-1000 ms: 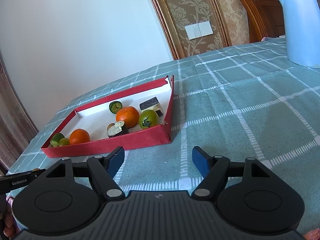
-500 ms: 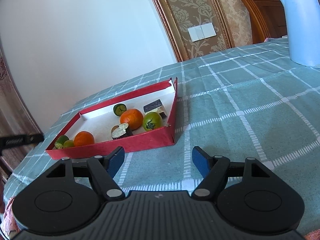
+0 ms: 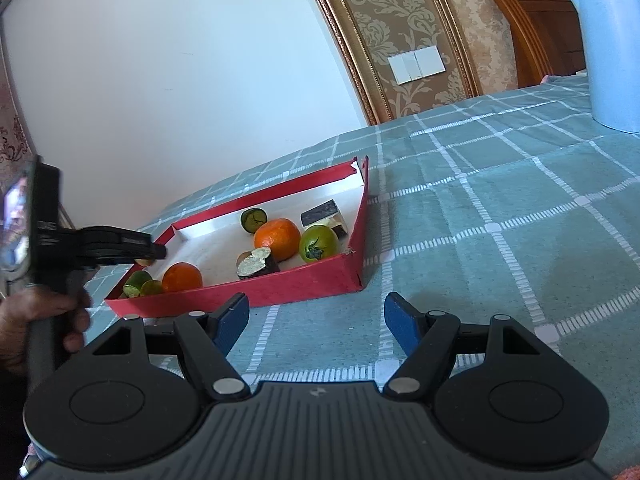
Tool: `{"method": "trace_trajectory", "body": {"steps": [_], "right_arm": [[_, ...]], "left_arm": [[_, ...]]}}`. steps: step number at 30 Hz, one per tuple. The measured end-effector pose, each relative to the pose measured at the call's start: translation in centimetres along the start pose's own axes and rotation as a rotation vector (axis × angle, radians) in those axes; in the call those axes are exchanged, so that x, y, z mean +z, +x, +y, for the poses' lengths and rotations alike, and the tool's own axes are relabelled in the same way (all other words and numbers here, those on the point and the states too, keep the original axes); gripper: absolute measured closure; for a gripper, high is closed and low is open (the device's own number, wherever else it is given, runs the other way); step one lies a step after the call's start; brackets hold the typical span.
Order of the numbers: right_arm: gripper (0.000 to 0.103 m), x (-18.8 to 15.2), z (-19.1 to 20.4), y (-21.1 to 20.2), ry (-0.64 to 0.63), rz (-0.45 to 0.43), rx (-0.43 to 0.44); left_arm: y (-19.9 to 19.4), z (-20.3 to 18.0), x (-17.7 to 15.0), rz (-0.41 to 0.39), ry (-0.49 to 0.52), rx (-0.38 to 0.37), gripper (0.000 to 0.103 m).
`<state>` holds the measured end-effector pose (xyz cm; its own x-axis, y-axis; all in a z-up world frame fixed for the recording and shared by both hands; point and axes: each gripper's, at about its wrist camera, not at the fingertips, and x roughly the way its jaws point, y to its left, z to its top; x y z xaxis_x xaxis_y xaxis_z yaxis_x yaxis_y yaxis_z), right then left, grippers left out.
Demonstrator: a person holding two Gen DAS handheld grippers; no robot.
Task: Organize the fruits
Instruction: 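Carry the fruit into the red tray and open the left tool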
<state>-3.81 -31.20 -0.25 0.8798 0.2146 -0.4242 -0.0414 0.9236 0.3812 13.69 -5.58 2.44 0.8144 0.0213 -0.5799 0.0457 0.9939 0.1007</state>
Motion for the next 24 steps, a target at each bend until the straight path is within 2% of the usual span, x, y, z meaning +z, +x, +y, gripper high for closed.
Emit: {"method": "trace_trajectory", "body": {"steps": [4,14,15,16,18,24], "right_arm": [[0.029,0.0,0.1,0.0,-0.003,0.001,0.007],[0.029,0.0,0.1,0.0,-0.003,0.002,0.008],[0.029,0.0,0.1,0.0,-0.004,0.002,0.009],[0.029,0.0,0.1,0.0,-0.004,0.002,0.009],[0.029,0.0,0.0,0.0,-0.004,0.003,0.008],[0.029,0.0,0.0,0.0,-0.004,0.004,0.004]], "left_arm": [[1.3,-0.2,-0.6,0.026,-0.003,-0.006,0.077],[1.8,0.0,-0.7,0.029,-0.028,-0.010,0.076],[1.7,0.1,-0.7,0.027,-0.028,-0.004,0.075],[1.7,0.1,-0.8,0.024,-0.026,0.003,0.066],[1.3,0.0,-0.8,0.009,-0.019,0.009,0.059],[0.5,0.0,-0.8,0.000,-0.015,0.002,0.056]]}}
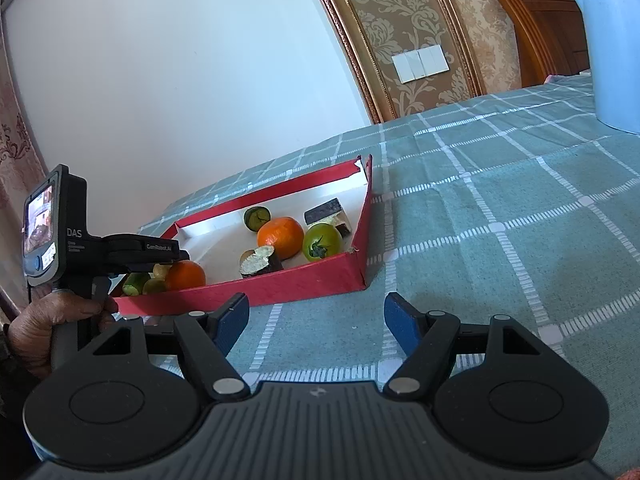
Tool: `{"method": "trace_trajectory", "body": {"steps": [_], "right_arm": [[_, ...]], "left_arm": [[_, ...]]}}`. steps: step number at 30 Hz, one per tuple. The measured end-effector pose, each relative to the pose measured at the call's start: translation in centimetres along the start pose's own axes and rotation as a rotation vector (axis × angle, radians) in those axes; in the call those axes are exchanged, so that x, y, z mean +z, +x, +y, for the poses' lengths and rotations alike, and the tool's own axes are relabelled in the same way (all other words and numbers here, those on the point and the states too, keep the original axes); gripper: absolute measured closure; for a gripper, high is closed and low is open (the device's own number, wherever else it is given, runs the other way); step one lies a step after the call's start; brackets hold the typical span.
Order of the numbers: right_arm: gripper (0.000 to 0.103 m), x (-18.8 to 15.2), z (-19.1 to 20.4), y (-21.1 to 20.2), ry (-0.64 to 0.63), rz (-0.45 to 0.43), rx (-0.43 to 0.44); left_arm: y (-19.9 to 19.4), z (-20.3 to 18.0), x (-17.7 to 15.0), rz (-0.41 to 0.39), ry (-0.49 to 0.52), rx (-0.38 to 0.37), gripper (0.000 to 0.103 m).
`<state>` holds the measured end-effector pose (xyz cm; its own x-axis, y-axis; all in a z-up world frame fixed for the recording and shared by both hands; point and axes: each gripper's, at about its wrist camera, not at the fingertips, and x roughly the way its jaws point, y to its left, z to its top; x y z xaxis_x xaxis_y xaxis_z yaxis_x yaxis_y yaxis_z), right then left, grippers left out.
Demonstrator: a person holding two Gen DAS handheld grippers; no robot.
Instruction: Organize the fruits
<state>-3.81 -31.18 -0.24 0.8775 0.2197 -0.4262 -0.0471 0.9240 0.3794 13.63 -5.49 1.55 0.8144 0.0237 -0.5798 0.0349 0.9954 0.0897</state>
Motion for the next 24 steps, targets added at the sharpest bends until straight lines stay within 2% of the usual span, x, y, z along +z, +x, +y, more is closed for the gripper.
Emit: {"method": "trace_trajectory", "body": {"steps": [3,5,6,7,9,11,16,19,22,24], "right_arm": [[0.029,0.0,0.0,0.0,-0.001,0.001,-0.002],[0.029,0.0,0.0,0.1,-0.001,0.003,-0.005],[0.029,0.0,0.1,0.1,0.000,0.004,-0.006],[0.029,0.0,0.1,0.1,0.000,0.008,-0.005],[0.029,0.0,0.1,0.2,-0.001,0.011,-0.008],[0.029,0.0,0.1,0.2,0.000,0.010,-0.013],[0.029,0.0,0.2,0.3,0.001,0.015,-0.026],[0.029,0.1,0.1,0.5,0.010,0.030,-0.046],[0.028,0.1,0.7,0.8,0.000,0.054,-0.103],[0.024,-0.1,1.5,0.8,-0.010,0.060,-0.138]], "left_arm": [[-1.0,0.1,-0.1,-0.010,-0.007,-0.014,0.054],[-2.0,0.1,-0.3,-0.024,-0.014,-0.028,0.048],[-2.7,0.1,-0.4,-0.037,-0.013,-0.036,0.038],[-3.5,0.0,-0.6,-0.052,-0.009,-0.034,0.019],[-5.4,-0.3,-1.0,-0.112,0.008,0.011,0.000],[-7.3,-0.7,-1.5,-0.170,0.051,0.041,0.000],[-10.6,-0.4,-2.4,-0.200,0.061,0.034,0.000],[-12.0,0.1,-3.0,-0.197,0.022,0.033,0.000],[-12.9,0.5,-3.7,-0.178,-0.004,0.034,0.000],[-13.3,0.9,-4.2,-0.160,-0.016,0.037,0.000]]}}
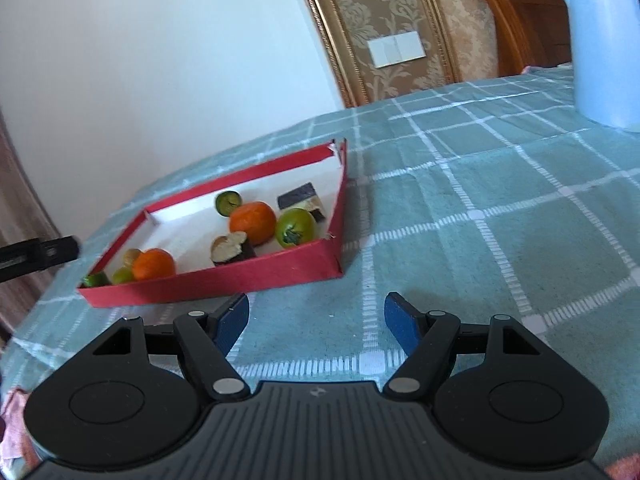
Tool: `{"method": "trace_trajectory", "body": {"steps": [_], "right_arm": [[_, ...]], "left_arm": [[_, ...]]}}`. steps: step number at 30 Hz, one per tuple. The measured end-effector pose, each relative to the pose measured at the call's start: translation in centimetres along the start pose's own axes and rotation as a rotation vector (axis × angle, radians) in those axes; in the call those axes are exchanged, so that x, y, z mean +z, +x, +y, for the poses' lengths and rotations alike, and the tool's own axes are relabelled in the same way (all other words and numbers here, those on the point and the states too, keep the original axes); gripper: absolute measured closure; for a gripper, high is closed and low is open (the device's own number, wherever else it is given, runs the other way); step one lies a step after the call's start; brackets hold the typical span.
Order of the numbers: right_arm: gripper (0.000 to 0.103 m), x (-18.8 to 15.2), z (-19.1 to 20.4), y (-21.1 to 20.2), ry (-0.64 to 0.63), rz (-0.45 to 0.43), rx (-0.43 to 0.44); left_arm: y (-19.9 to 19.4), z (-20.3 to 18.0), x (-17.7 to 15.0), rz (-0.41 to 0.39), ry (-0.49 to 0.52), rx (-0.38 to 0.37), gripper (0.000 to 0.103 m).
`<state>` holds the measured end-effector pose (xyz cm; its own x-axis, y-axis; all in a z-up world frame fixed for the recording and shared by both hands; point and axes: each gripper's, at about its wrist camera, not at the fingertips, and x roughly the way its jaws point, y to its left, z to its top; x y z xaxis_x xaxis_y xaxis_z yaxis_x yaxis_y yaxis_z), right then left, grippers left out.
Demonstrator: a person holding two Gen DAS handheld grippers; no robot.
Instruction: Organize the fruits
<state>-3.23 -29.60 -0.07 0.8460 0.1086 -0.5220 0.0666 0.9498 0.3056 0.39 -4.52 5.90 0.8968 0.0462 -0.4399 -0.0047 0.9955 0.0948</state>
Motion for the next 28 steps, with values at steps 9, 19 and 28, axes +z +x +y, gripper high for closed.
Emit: {"method": "trace_trajectory", "body": {"steps": [9,19,28], "right_arm": [[0.022,-0.4,6.1,-1.2,-0.124,-0.003,0.096],[0.022,-1.1,9.5,-1.5,-0.168,-0.001,0.133],[0.022,-1.4,10.8,-1.2,-0.196,-0.009,0.130]], "left_arm": [[-0.9,1.4,-1.5,0.038,-0.009,0.023,0.000],[-1.3,1.9,-2.8,0.042,0.017,0.069,0.000],[-0.9,2.9,-3.3,0.040,-0.029,0.065,0.000]]}}
